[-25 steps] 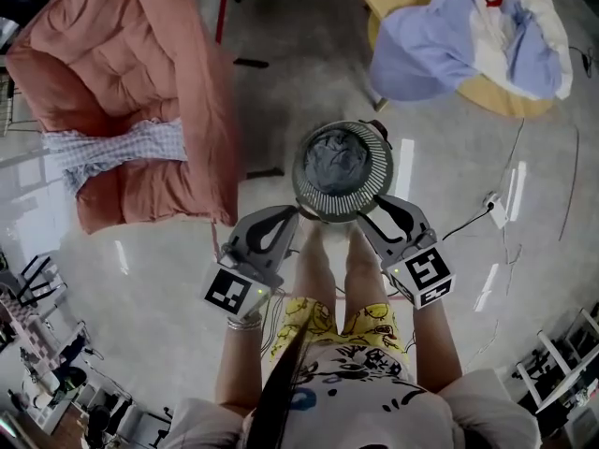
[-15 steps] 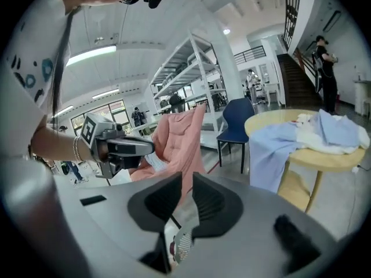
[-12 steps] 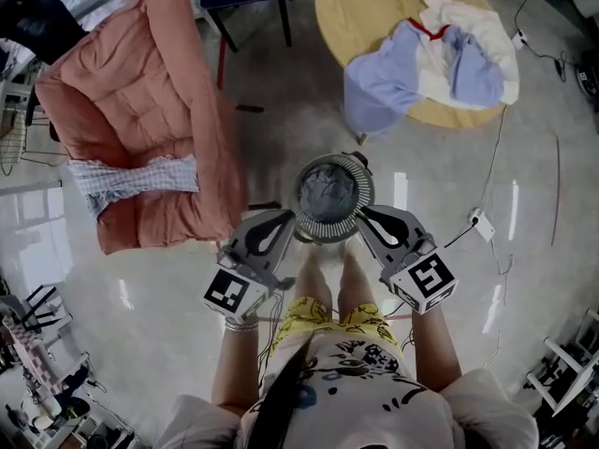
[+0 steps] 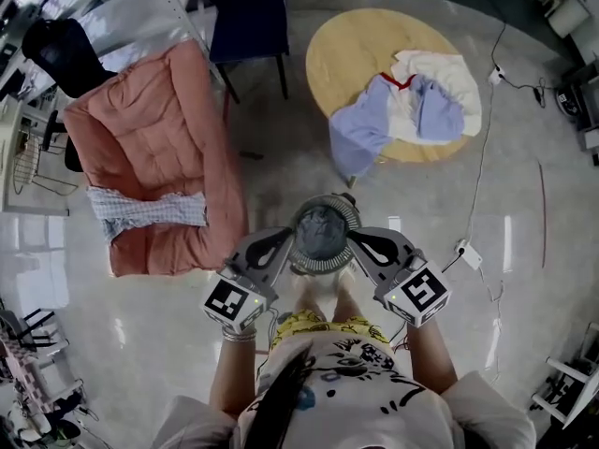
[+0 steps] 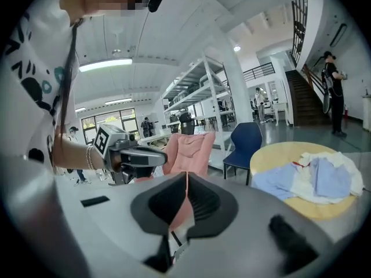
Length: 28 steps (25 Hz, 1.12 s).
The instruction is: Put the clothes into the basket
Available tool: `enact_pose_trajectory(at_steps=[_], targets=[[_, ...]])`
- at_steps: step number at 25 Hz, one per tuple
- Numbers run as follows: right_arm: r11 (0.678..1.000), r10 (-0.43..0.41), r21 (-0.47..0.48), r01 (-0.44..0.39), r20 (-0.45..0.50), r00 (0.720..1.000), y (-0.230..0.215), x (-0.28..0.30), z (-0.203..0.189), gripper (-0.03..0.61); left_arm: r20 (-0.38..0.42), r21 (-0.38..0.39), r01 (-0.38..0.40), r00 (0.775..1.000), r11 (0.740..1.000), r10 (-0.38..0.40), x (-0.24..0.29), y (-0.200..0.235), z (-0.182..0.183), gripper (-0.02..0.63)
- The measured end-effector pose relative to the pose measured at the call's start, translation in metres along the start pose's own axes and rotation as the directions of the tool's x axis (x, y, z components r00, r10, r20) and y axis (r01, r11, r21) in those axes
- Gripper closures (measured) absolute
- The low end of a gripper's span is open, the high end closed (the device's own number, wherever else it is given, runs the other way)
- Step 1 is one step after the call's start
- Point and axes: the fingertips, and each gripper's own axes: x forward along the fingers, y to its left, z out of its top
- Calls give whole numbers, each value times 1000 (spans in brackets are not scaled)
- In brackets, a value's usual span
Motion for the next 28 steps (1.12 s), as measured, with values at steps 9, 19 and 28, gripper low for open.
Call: enact_pose_trajectory(at_steps=[9,19,28], targets=[[998,-22,-55,26,65,998,4,-31,43,548,48,60,5,999,998,-8,-10,-17,47,597],[990,-88,-100,101,130,988,-1,-62,79,548,124,101,-17,992,995,4,-18,-29,85,597],[973,-127,-168,160,195,973,3,-92,113,549,172,128,9,985,992,-31,-25,-40,112,597]])
